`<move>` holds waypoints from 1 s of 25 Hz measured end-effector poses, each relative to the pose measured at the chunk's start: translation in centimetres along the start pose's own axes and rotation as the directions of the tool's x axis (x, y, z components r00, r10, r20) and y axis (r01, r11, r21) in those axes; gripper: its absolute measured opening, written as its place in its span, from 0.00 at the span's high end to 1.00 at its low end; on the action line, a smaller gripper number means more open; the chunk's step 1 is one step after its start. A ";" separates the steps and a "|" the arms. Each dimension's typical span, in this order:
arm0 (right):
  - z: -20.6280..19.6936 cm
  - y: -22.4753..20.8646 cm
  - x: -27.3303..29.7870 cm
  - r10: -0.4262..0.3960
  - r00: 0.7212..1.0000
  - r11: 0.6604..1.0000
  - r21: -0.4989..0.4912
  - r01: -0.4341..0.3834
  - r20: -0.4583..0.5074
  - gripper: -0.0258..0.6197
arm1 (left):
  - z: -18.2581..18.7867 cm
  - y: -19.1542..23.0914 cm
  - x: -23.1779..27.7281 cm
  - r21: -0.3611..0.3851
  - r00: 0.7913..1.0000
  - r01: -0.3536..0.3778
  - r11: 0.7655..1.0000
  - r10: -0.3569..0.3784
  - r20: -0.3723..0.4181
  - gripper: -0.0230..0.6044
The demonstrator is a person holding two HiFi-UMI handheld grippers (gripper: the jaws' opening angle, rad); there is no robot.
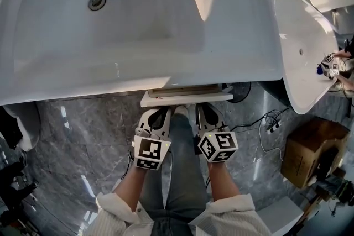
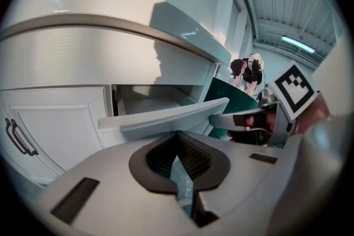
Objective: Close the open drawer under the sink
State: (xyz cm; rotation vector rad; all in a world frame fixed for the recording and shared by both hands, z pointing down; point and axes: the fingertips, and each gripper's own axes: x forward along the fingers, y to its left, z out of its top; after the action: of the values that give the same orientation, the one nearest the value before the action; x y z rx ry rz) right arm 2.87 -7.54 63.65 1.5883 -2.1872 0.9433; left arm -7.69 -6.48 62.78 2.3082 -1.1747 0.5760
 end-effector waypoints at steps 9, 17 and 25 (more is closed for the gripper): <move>1.1 0.0 1.0 0.006 1.000 1.000 -0.013 -0.006 0.015 0.94 | 1.0 0.8 0.7 0.012 1.000 -0.003 1.000 0.003 0.015 0.94; 2.2 -0.2 2.2 0.003 0.999 1.000 -0.022 -0.003 0.032 0.94 | 2.0 1.7 1.6 0.033 1.000 -0.008 0.999 0.007 0.028 0.94; 3.6 -0.4 3.6 0.007 0.999 0.999 -0.040 -0.005 0.046 0.94 | 3.4 2.7 2.7 0.020 0.999 -0.023 1.000 0.023 0.041 0.94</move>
State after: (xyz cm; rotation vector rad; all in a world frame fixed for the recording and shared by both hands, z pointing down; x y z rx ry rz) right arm 2.51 -12.65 63.17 1.6015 -2.2284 0.8673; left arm -7.95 -11.58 62.25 2.3367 -1.2212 0.5538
